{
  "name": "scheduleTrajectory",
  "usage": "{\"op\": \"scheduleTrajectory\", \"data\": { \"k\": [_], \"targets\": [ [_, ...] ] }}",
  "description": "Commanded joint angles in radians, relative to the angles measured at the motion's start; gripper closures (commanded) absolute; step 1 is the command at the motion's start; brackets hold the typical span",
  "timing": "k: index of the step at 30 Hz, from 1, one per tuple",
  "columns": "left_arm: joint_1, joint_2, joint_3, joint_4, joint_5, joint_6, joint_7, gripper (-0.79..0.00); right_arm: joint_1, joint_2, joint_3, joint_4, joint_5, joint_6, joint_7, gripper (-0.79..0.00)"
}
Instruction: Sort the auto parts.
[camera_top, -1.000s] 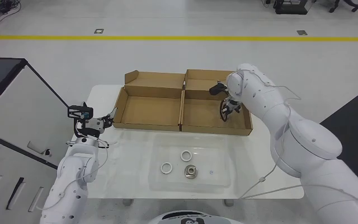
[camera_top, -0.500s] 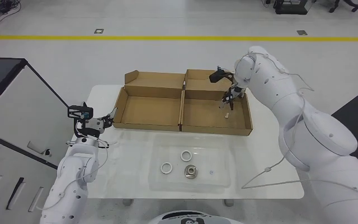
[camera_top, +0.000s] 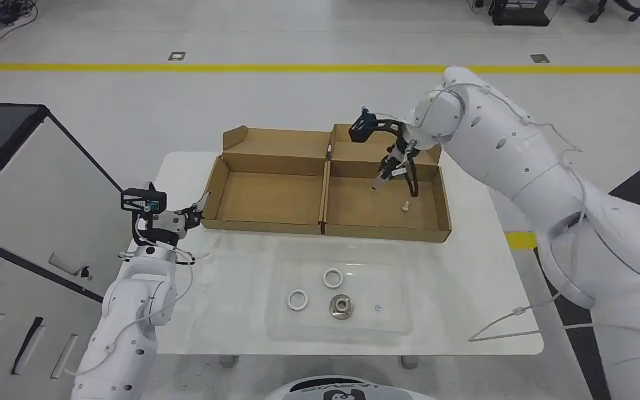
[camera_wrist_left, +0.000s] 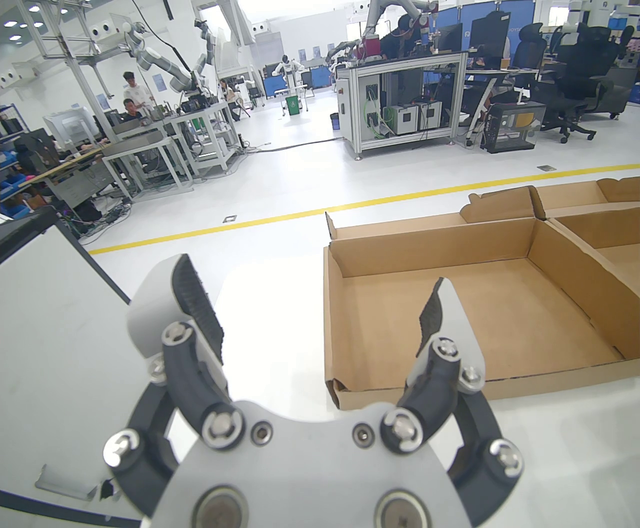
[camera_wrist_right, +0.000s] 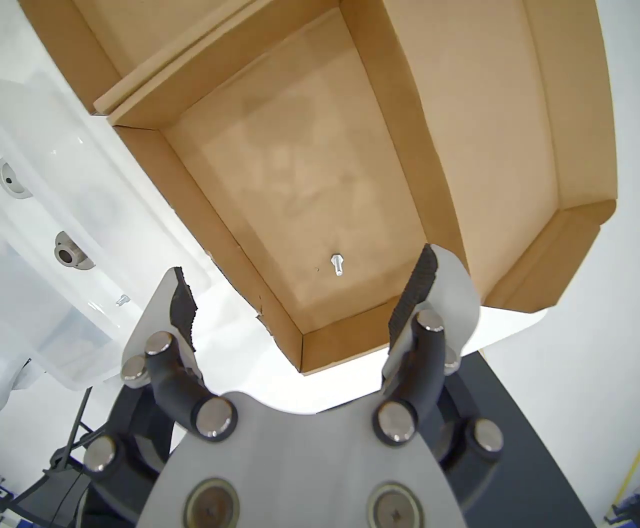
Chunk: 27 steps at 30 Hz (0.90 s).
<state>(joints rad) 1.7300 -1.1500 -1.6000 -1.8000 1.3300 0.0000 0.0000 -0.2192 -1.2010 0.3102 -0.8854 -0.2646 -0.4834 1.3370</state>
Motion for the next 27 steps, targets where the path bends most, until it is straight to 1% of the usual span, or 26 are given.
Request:
{"op": "scheduleTrajectory", "data": {
  "k": [1,10,16,21,24,27],
  "targets": [
    [0.000,0.000,0.000,0.000,0.000,0.000,0.000,-0.785,0.000,-0.001,0.001,0.007,-0.001,0.000,0.000,-0.785],
    [0.000,0.000,0.000,0.000,0.000,0.000,0.000,-0.785,-0.006,-0.001,0.000,-0.002,-0.007,-0.001,-0.013,-0.785],
    [0.000,0.000,0.000,0.000,0.000,0.000,0.000,-0.785,-0.009,0.007,-0.017,-0.127,-0.035,0.002,0.001,-0.785],
    [0.000,0.000,0.000,0.000,0.000,0.000,0.000,-0.785,0.027,0.024,-0.076,-0.239,0.009,0.021,0.021,-0.785],
    [0.000,0.000,0.000,0.000,0.000,0.000,0.000,-0.785,0.063,0.038,-0.136,-0.314,0.055,0.038,0.038,-0.785],
    [0.000,0.000,0.000,0.000,0.000,0.000,0.000,-0.785,0.067,0.052,-0.140,-0.384,0.068,0.069,0.069,-0.785]
  ]
}}
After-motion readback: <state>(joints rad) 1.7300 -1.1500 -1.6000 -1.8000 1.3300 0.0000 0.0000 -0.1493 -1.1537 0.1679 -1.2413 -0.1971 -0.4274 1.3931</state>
